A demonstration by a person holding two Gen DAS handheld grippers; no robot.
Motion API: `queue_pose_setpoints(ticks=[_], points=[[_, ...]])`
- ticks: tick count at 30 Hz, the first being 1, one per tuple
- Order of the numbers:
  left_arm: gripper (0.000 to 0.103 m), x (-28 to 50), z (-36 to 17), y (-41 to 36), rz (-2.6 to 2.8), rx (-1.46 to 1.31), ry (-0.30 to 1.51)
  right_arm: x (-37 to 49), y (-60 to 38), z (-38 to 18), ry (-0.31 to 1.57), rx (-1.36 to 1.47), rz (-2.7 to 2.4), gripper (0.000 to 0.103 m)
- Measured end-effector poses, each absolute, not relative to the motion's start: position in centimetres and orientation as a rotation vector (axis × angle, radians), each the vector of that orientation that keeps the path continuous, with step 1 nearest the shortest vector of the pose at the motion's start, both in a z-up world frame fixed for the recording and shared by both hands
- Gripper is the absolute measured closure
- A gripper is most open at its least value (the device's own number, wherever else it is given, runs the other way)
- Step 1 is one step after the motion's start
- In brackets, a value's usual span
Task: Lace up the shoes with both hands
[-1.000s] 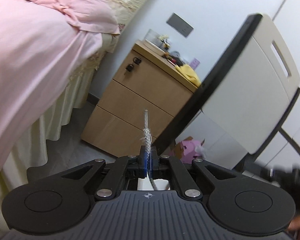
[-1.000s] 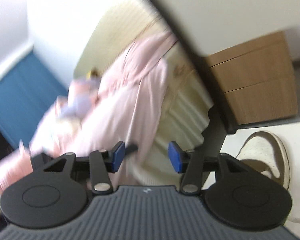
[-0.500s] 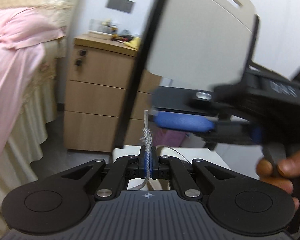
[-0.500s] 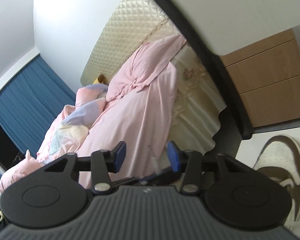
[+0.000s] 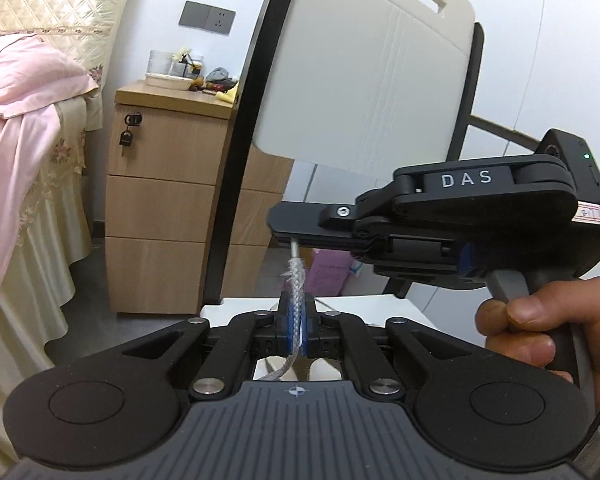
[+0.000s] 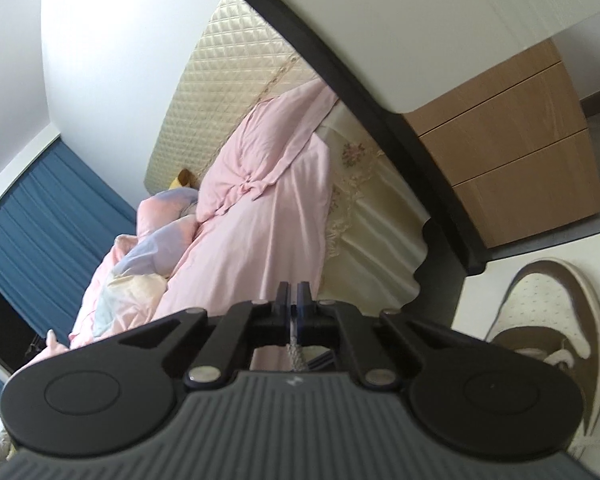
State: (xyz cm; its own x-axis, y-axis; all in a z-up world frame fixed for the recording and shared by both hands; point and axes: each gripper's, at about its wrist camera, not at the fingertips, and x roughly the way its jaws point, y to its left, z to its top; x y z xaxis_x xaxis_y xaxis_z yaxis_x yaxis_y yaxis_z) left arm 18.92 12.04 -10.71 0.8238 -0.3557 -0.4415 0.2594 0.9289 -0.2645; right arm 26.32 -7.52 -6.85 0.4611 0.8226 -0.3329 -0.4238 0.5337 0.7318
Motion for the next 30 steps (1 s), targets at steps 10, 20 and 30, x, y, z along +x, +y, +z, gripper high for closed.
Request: queue_pose_setpoints(ticks=[10,20,30], points=[[0.057,18.8,-10.5,12.2,-0.327,-0.224,0.5,26.7,-8.6,-7.5,0.732,0.636,0.747,0.1],[0.081,18.5,-10.3,12.9,-0.313,-0.251,0.44,26.7,-8.4,-7.7,0.751,0.66,0.772,0.1],[0.1,18.1,-10.4,11.5,-0.363,-0.113,0.437,24.9,-10.6,-6.5,0.741,0.574,0.726,0.094]])
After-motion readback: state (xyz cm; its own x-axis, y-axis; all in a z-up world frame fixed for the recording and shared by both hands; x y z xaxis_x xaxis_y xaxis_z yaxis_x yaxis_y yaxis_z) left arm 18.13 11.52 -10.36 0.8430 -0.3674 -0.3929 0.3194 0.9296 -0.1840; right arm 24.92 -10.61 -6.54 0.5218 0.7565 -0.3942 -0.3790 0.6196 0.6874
